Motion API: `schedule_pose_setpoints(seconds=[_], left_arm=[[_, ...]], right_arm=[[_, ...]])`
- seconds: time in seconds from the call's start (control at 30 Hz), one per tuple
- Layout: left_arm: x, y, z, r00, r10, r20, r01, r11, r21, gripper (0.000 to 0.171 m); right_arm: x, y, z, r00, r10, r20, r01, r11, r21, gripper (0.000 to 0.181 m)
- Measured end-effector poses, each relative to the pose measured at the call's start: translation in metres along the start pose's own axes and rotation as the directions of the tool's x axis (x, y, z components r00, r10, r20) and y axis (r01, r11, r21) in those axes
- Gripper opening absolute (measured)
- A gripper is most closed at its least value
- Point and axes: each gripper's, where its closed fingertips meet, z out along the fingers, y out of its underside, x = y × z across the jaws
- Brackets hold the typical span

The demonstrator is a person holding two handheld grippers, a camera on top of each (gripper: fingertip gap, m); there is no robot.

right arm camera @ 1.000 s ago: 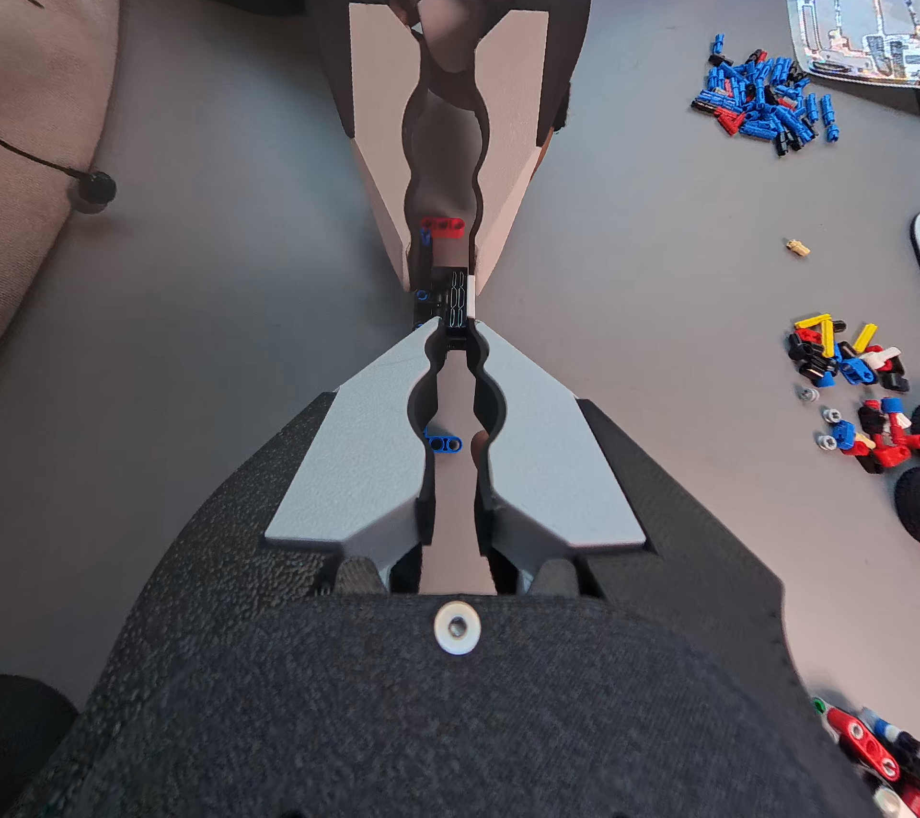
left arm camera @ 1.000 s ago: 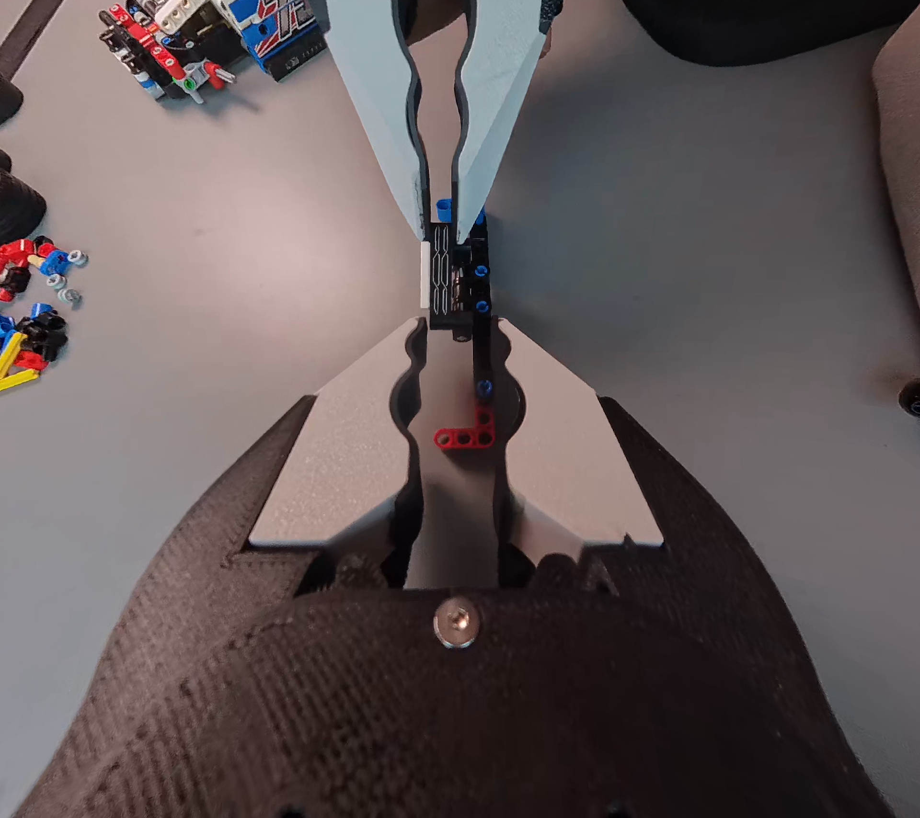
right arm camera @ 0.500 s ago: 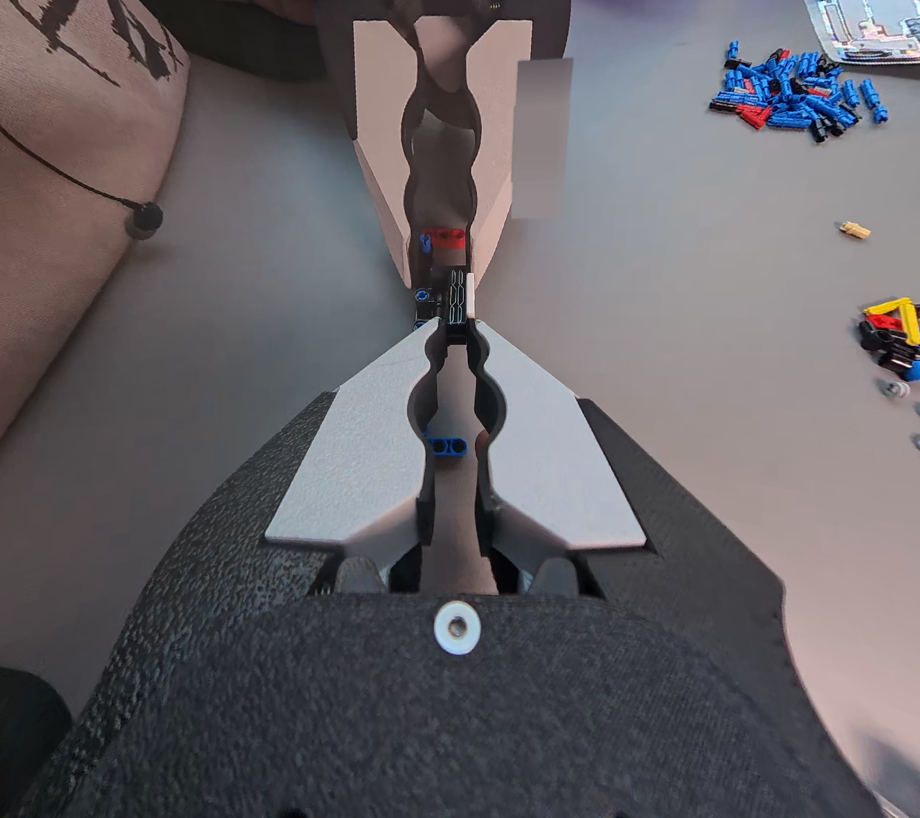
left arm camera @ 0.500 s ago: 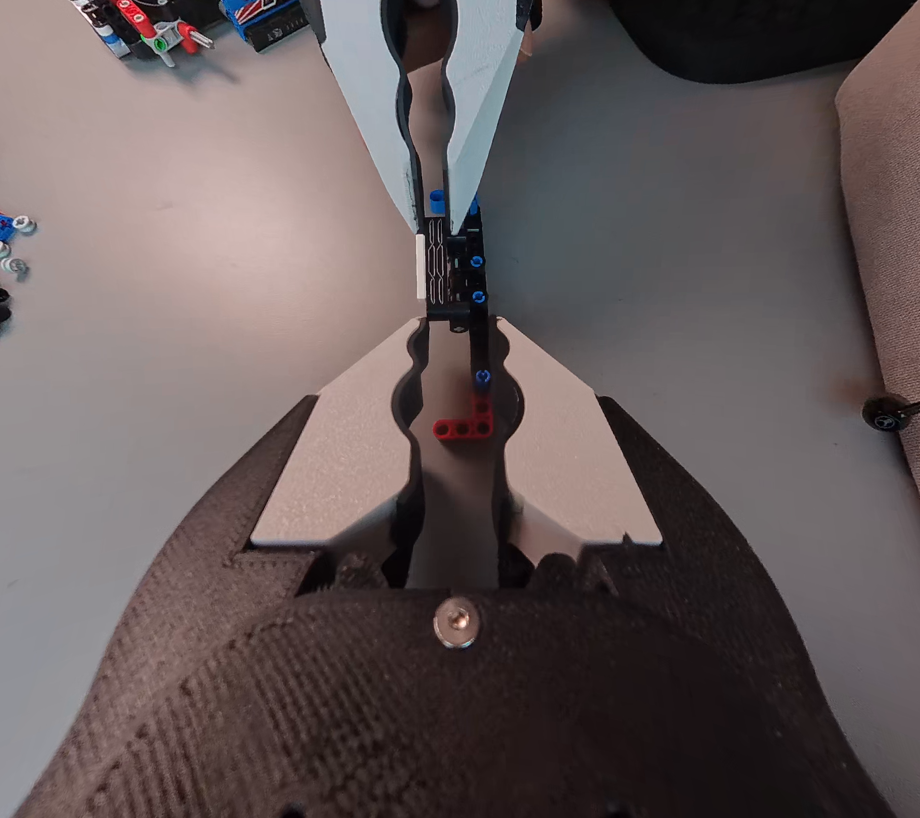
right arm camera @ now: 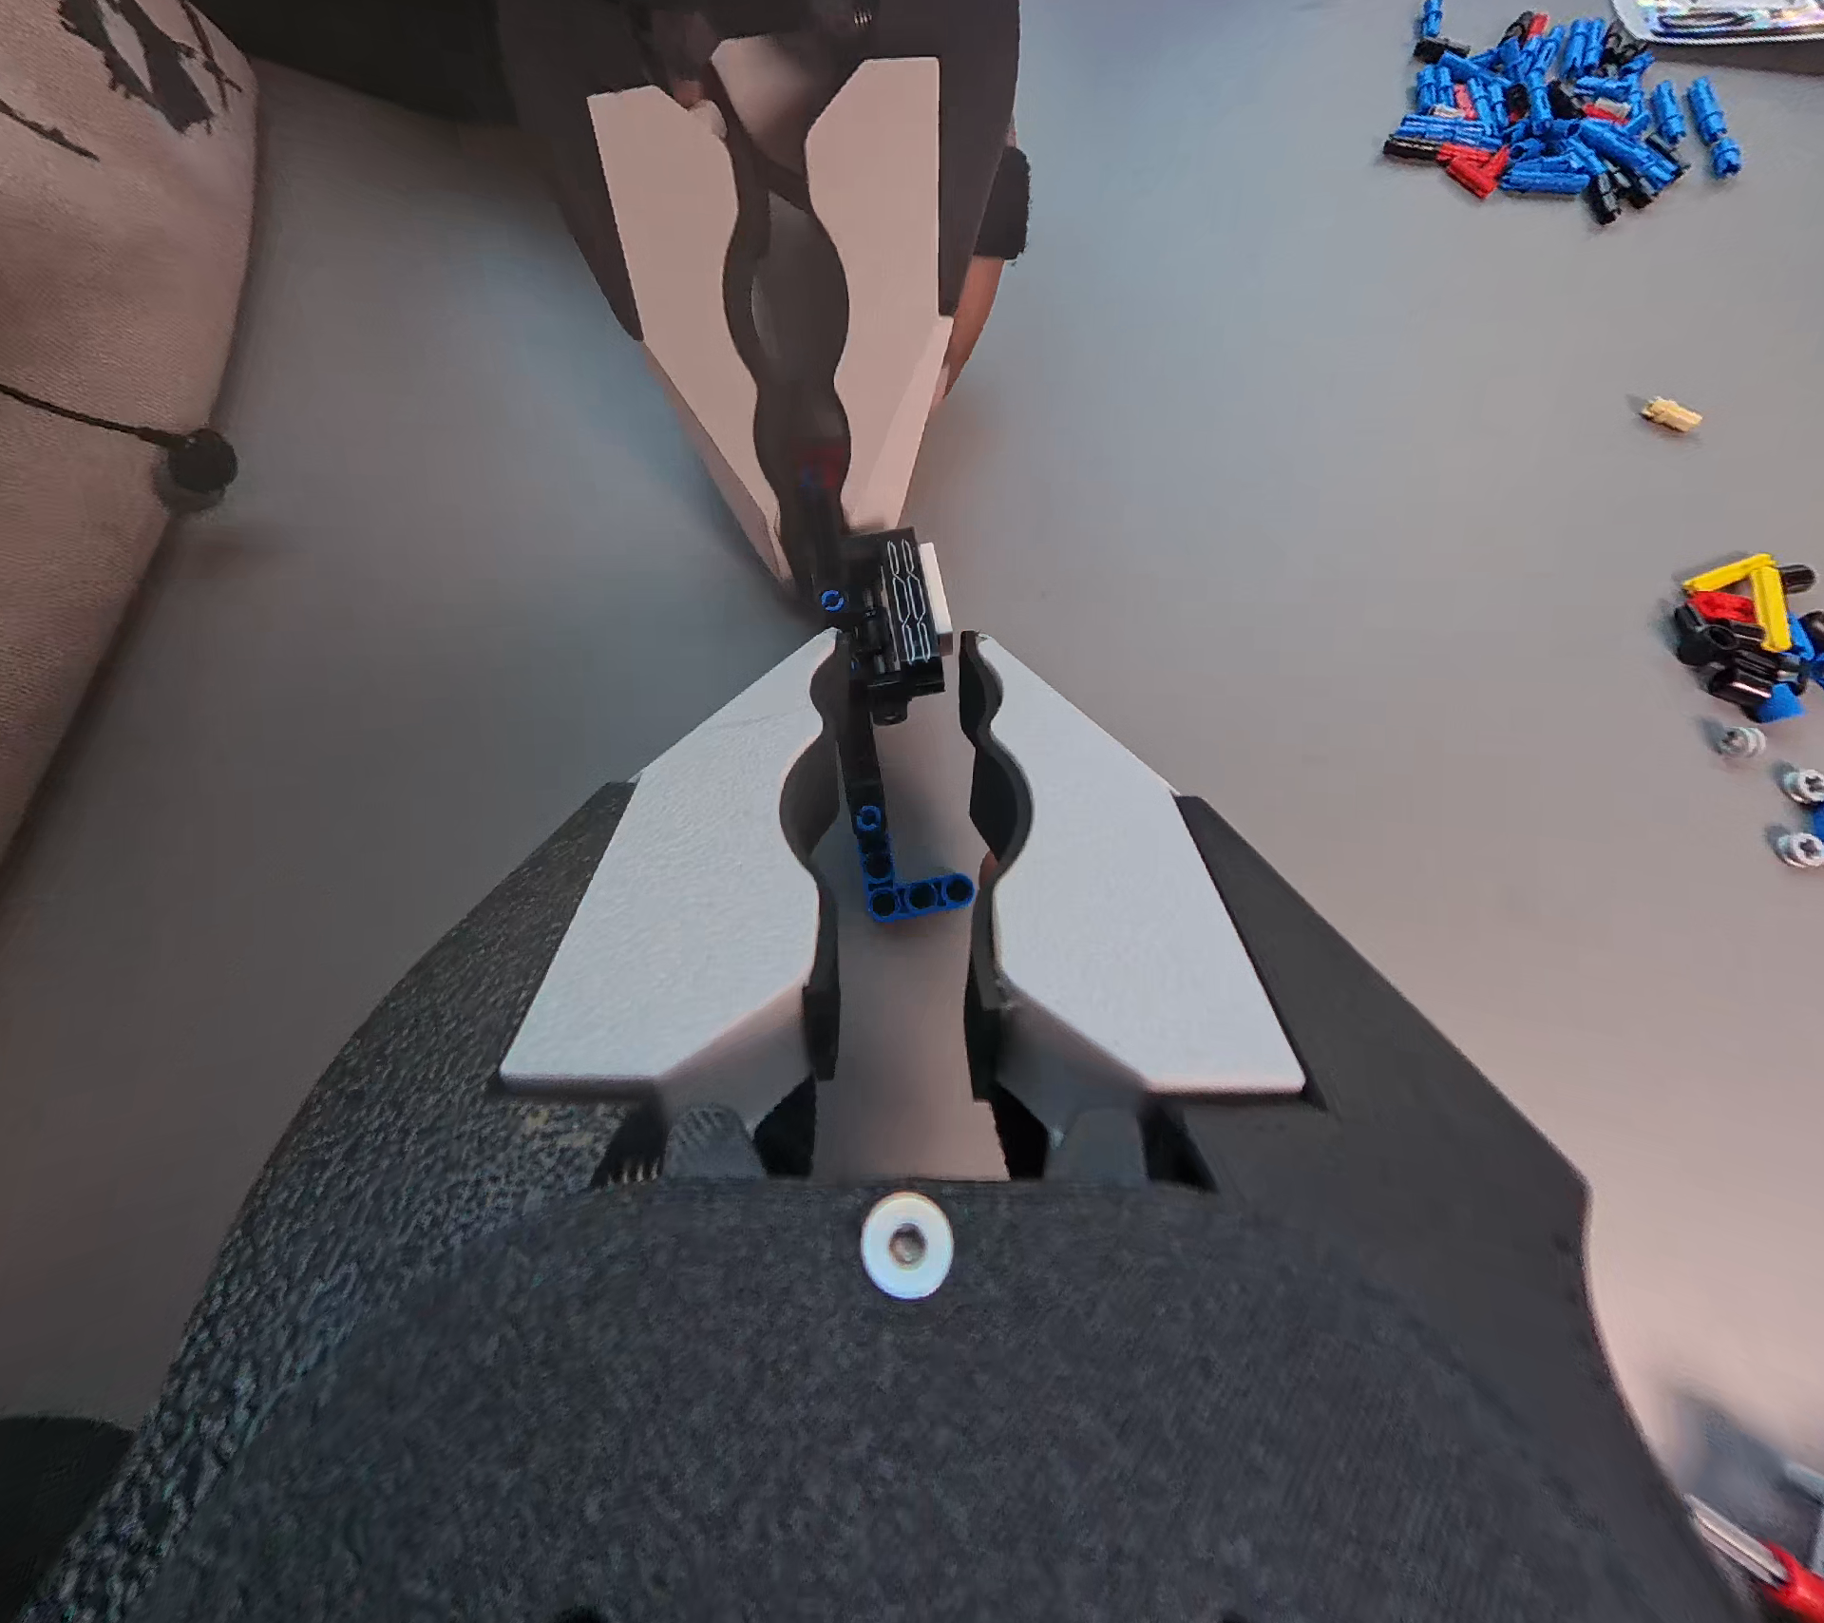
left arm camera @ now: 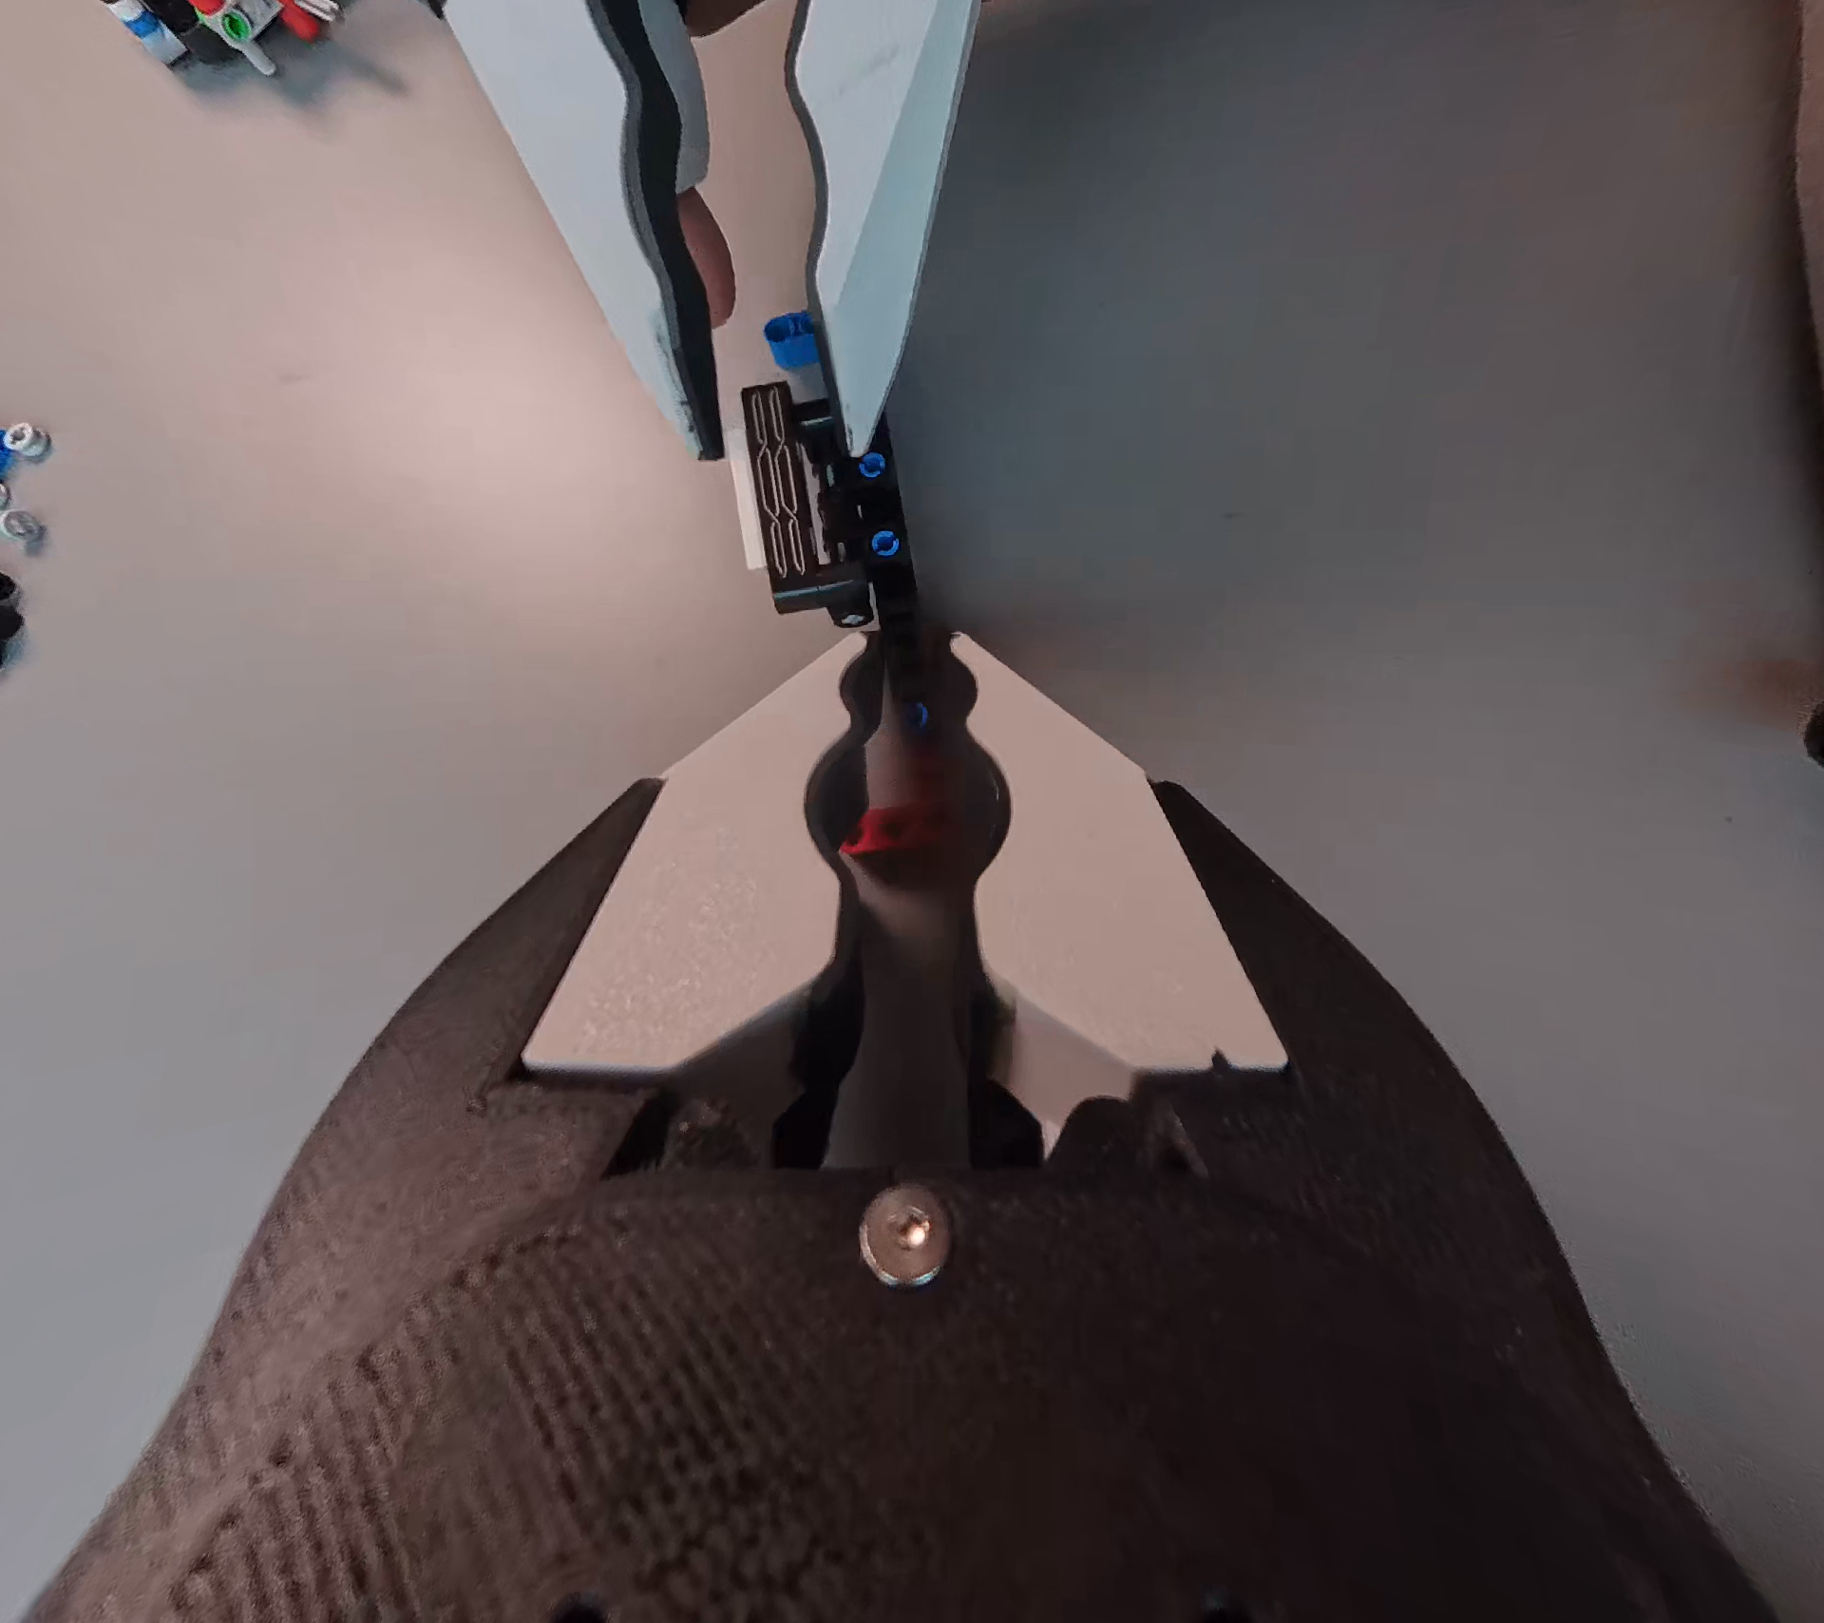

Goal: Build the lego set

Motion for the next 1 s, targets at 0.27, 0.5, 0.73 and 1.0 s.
schedule_pose_setpoints(seconds=[0.27,0.5,0.73,1.0], left_arm=[[0.003,0.000,0.000,0.999,0.054,-0.005,-0.054,0.998,0.016,0.008],[0.005,0.000,-0.001,0.998,0.068,-0.014,-0.067,0.997,0.042,0.008],[0.006,0.000,-0.001,0.997,0.077,-0.018,-0.076,0.996,0.051,0.008],[0.009,0.000,-0.003,0.998,0.057,-0.030,-0.055,0.997,0.055,0.007]], right_arm=[[-0.005,-0.001,0.012,0.999,0.005,0.038,-0.004,1.000,-0.006,0.009],[-0.005,-0.001,0.014,0.997,0.067,0.033,-0.069,0.996,0.062,0.009],[-0.005,-0.001,0.015,0.989,0.147,0.008,-0.147,0.985,0.086,0.010],[-0.010,-0.005,0.014,0.994,0.104,0.018,-0.105,0.991,0.088,0.018]])
